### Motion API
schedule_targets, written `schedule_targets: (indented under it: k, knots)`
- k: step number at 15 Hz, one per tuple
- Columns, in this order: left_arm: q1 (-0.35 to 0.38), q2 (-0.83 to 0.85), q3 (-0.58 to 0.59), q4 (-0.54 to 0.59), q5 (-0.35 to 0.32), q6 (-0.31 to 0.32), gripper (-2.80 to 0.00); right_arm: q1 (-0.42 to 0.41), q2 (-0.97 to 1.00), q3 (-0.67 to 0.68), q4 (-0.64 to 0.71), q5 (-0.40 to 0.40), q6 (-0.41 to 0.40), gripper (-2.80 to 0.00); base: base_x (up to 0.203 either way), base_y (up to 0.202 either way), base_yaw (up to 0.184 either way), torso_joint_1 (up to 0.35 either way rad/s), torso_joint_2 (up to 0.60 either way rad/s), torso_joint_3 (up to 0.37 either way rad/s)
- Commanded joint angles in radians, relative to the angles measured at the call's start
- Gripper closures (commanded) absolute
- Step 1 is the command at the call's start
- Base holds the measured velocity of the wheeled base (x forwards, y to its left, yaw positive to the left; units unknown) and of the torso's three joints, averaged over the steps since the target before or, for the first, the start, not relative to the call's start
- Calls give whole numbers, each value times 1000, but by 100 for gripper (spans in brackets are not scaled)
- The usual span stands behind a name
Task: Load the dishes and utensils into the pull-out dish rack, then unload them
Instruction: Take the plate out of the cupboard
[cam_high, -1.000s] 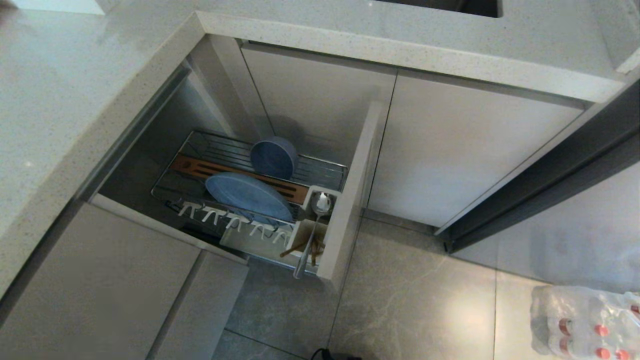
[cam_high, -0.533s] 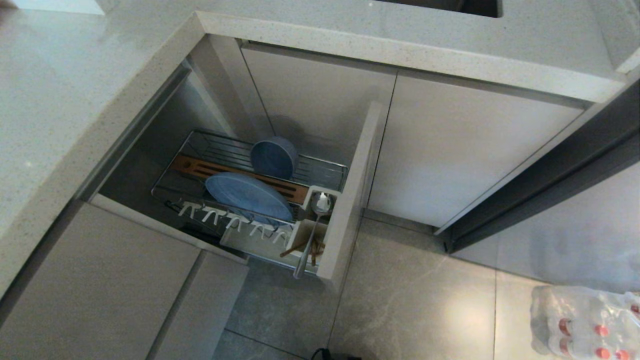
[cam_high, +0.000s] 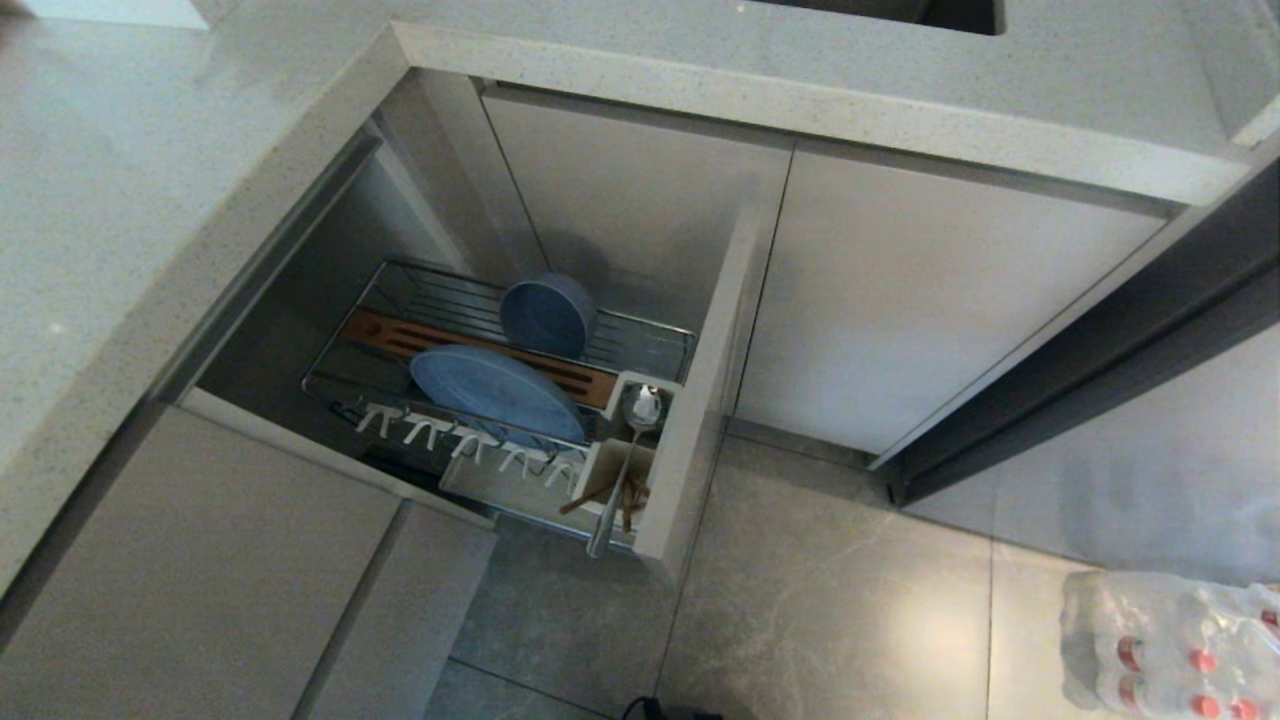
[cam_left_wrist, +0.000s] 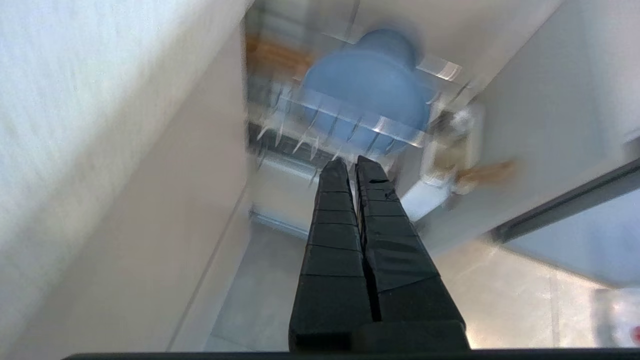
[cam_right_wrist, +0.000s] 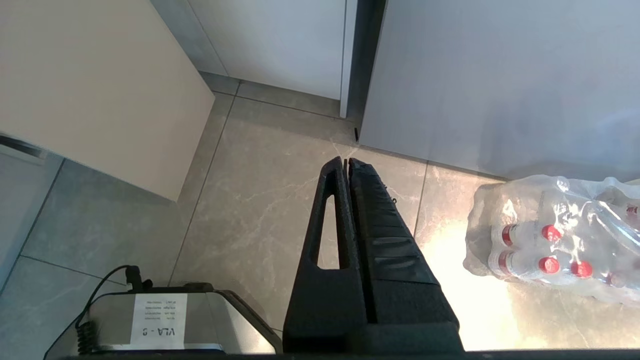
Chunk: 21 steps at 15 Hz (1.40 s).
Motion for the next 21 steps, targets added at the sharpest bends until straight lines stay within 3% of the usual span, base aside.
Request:
schedule_targets:
  k: [1, 4, 7, 9, 11, 14, 18, 21]
  knots:
    - [-1, 6, -103, 68, -16, 0, 0, 0, 2, 0, 0, 0, 0, 0, 0, 0, 0, 0, 0, 0]
    - [1, 88, -346, 238, -79, 23, 0, 0, 2, 0, 0, 0, 0, 0, 0, 0, 0, 0, 0, 0]
    - [9, 295, -581, 285, -106, 35, 0, 0, 2, 0, 0, 0, 0, 0, 0, 0, 0, 0, 0, 0]
    - [17, 432, -737, 294, -116, 6, 0, 0, 1, 0, 0, 0, 0, 0, 0, 0, 0, 0, 0, 0]
    - [28, 569, -897, 301, -133, -96, 0, 0, 2, 0, 0, 0, 0, 0, 0, 0, 0, 0, 0, 0]
    - [36, 754, -1126, 337, -141, -318, 0, 0, 2, 0, 0, 0, 0, 0, 0, 0, 0, 0, 0, 0]
    - [23, 917, -1371, 505, -181, -606, 0, 0, 2, 0, 0, 0, 0, 0, 0, 0, 0, 7, 1, 1]
    - [-103, 1021, -1517, 670, -201, -742, 0, 0, 2, 0, 0, 0, 0, 0, 0, 0, 0, 0, 0, 0]
